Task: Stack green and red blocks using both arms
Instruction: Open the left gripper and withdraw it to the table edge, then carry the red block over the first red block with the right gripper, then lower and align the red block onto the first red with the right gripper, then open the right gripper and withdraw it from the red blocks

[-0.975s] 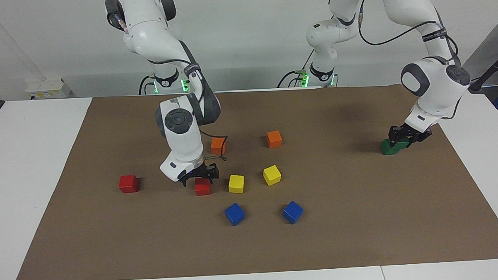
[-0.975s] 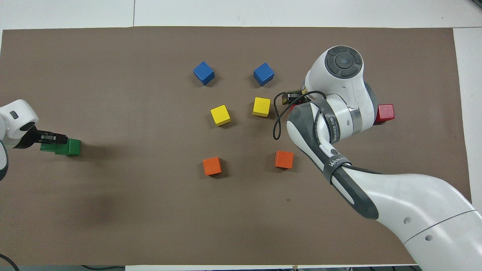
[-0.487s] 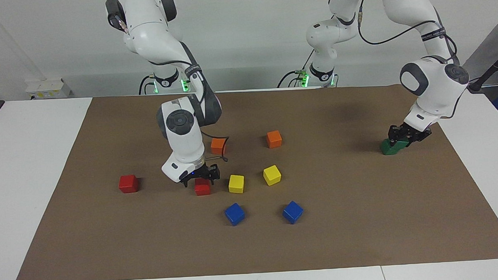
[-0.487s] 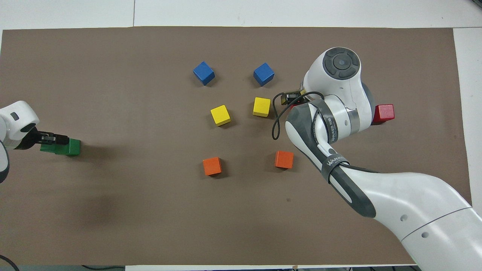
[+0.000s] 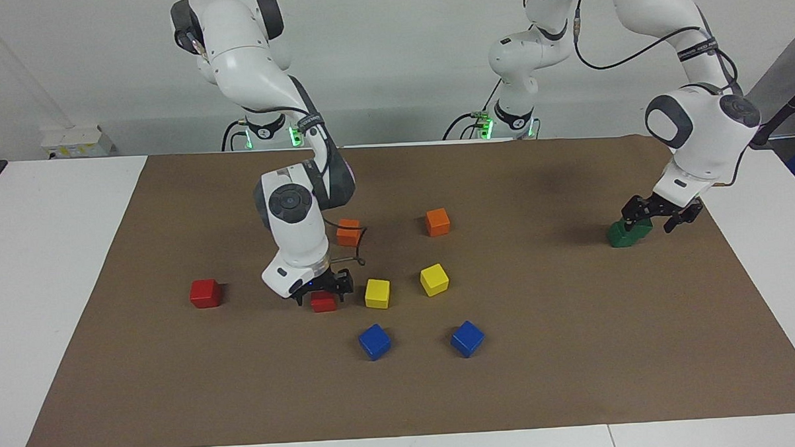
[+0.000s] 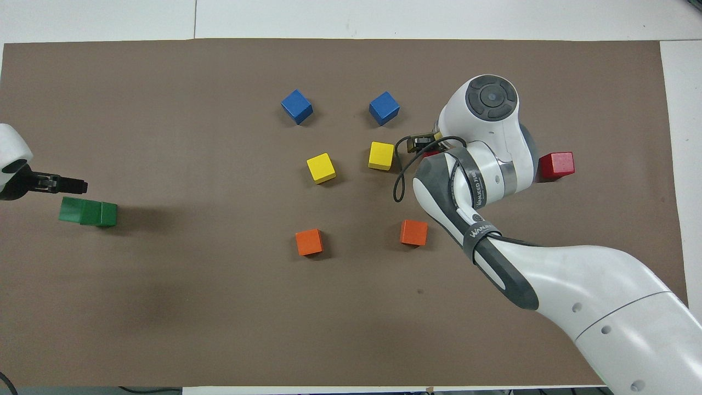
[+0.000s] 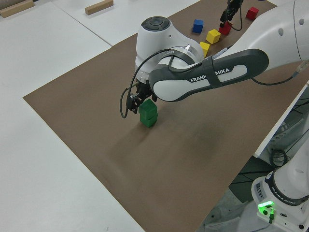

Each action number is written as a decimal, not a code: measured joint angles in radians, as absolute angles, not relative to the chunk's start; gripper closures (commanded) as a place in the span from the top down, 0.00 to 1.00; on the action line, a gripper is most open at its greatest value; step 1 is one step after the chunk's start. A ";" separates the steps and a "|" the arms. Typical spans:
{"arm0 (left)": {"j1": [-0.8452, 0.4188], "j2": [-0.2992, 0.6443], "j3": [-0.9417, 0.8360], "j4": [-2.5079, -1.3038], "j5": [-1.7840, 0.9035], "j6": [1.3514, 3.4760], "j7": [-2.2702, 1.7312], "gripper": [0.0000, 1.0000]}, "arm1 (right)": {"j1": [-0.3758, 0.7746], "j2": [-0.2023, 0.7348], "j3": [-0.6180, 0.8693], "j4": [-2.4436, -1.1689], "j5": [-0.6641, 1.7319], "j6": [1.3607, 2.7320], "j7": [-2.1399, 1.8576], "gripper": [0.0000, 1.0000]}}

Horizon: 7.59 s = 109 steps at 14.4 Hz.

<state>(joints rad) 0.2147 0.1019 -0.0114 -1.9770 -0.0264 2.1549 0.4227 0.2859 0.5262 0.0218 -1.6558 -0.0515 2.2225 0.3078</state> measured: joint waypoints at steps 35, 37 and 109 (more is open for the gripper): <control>0.095 -0.047 -0.047 -1.586 -0.025 1.544 -0.010 1.00 | -0.095 0.257 0.020 -1.861 -0.051 2.166 -0.058 0.00; 0.095 -0.047 -0.047 -1.586 -0.025 1.544 -0.010 1.00 | -0.093 0.257 0.021 -1.865 -0.051 2.173 -0.054 0.00; 0.092 -0.051 -0.048 -1.586 -0.025 1.545 -0.010 1.00 | -0.053 -0.040 0.055 -1.797 -0.051 1.742 -0.067 1.00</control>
<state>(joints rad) 0.0923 -0.0506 -0.0478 -1.5863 -0.0248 1.5449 -0.0099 -0.0526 -0.0404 0.0545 -1.7973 -0.0509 1.7421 -0.0667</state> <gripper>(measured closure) 0.000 0.000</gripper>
